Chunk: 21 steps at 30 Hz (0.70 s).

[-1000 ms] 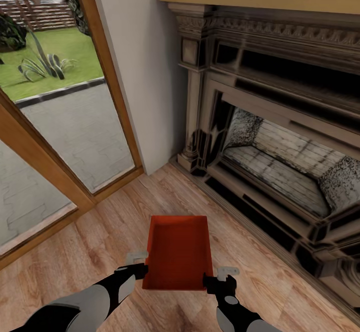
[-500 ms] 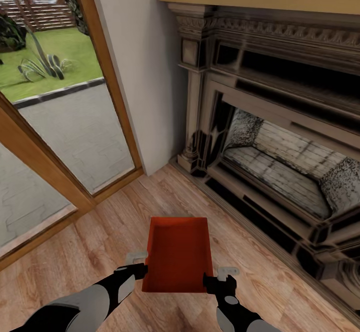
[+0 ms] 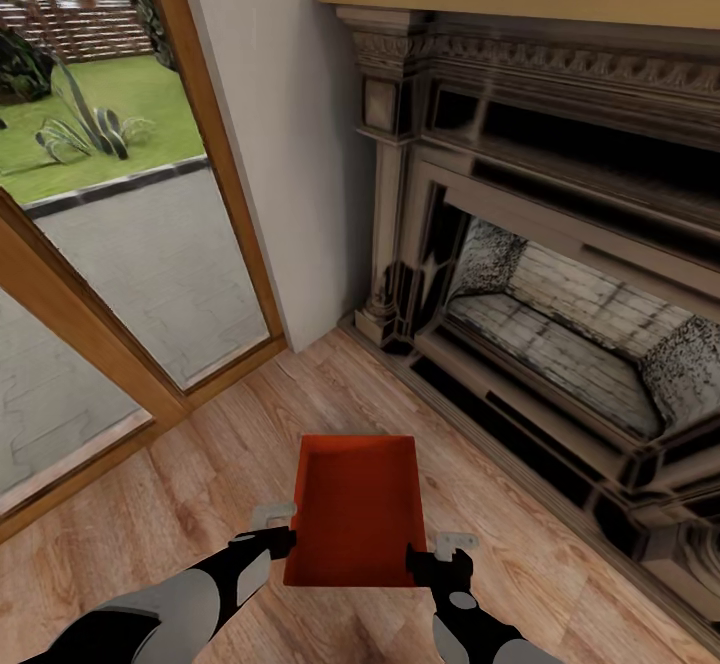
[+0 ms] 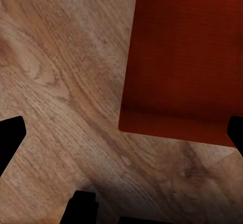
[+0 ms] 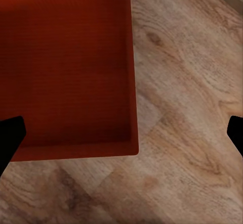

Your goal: Move the two storage containers from the living room to the garage. In the garage, place one container on the floor and stack the other container on top of it (either order is fine).

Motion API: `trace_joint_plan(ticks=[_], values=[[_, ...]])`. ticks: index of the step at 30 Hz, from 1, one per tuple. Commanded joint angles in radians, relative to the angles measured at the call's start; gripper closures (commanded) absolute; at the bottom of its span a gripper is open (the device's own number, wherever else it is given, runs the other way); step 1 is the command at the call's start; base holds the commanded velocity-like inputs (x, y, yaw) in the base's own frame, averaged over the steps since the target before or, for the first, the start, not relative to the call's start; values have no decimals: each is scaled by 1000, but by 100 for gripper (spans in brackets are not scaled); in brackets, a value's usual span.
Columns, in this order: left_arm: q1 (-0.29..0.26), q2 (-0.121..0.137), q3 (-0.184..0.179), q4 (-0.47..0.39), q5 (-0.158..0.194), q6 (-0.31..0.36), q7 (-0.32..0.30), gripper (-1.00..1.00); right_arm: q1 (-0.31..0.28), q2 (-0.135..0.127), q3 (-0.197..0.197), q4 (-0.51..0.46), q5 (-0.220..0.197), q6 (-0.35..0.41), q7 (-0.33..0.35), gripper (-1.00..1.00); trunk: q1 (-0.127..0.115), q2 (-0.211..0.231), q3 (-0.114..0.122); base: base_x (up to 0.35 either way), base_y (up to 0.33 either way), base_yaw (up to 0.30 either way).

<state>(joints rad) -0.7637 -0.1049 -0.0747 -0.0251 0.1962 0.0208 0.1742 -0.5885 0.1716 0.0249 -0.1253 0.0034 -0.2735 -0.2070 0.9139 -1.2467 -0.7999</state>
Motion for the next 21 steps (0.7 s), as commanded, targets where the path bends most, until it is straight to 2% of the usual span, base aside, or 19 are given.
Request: trace_joint_plan(ticks=[1,16,21], values=[[0,-1,-8,-1,10,2,4,-100,-1,0,3,1,0,-2,-5,-100,0,0,-1,0,0,0],[8,0,-8,22,20,-1,5,-100,-1,0,3,1,0,-3,-5,-100,0,0,-1,0,0,0],[10,0,-7,25,26,-29,7,-100,-1,0,3,2,0,-3,-5,-100,0,0,-1,0,0,0]])
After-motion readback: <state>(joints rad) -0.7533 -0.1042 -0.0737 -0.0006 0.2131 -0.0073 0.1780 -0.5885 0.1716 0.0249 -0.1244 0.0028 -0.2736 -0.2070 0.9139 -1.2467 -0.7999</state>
